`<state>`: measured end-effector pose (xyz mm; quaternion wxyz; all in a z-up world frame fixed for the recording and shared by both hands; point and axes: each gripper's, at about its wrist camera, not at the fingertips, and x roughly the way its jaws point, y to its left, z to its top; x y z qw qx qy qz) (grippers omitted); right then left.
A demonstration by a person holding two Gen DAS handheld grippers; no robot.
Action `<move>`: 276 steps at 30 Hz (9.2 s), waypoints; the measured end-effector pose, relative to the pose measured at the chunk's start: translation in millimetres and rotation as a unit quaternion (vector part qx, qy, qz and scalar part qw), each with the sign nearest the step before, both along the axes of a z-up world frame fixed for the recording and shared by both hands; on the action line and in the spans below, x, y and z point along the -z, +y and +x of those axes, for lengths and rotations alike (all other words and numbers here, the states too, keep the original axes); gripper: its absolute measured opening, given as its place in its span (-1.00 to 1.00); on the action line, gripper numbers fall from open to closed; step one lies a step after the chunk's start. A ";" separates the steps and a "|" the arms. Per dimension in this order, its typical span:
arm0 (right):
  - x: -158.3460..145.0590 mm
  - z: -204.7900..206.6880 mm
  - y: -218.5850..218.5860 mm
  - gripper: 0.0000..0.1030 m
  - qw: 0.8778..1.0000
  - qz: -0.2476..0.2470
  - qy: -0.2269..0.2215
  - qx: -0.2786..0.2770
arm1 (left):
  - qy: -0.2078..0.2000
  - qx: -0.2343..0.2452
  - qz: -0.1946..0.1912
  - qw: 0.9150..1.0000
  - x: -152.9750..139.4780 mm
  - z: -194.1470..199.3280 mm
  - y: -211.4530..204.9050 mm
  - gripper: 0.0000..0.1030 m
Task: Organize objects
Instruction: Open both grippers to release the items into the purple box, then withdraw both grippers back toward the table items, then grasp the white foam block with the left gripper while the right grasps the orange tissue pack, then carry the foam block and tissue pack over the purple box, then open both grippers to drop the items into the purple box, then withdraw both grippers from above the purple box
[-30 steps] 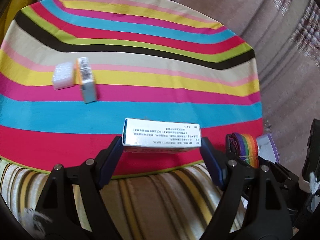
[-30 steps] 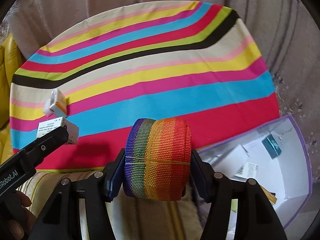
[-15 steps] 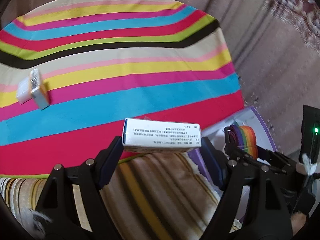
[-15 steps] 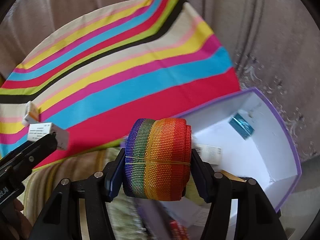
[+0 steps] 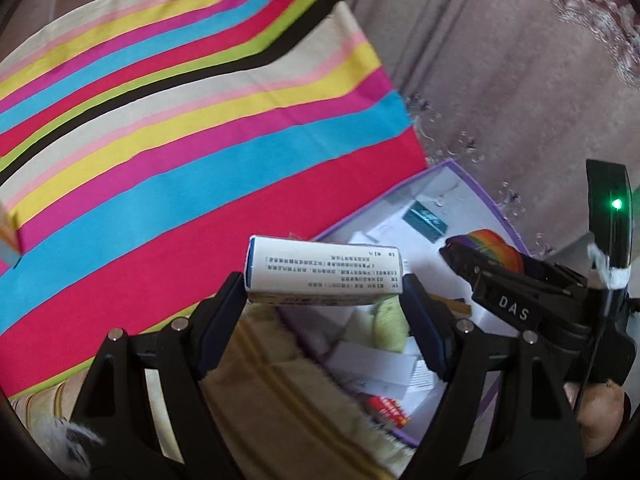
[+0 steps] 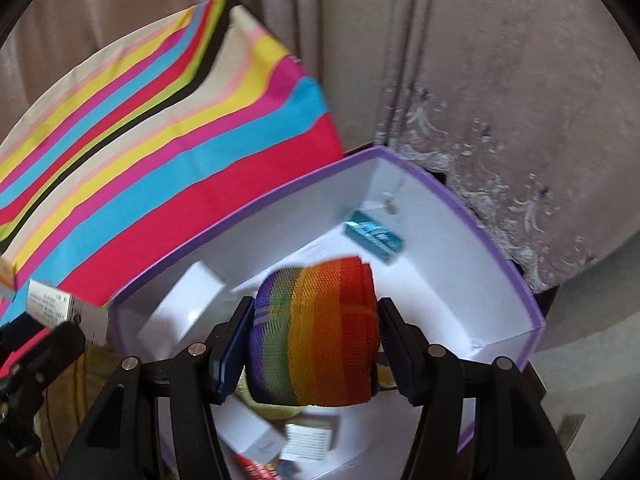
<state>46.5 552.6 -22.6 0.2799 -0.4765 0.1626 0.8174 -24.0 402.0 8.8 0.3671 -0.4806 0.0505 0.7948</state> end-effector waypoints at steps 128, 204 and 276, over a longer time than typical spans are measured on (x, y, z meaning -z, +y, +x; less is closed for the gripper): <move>32.4 -279.6 -342.8 0.42 0.915 -0.015 0.034 -0.402 | -0.022 -0.417 0.053 0.907 55.3 -186.4 -367.7 0.01; -11.0 -10.6 -59.1 0.02 0.998 0.000 0.012 -0.057 | -0.024 -0.011 0.001 1.000 -3.7 -8.0 -36.2 0.01; -4.5 90.9 -0.7 0.22 0.999 -0.016 -0.010 0.048 | -0.019 0.092 -0.077 0.993 -0.1 50.9 34.1 0.99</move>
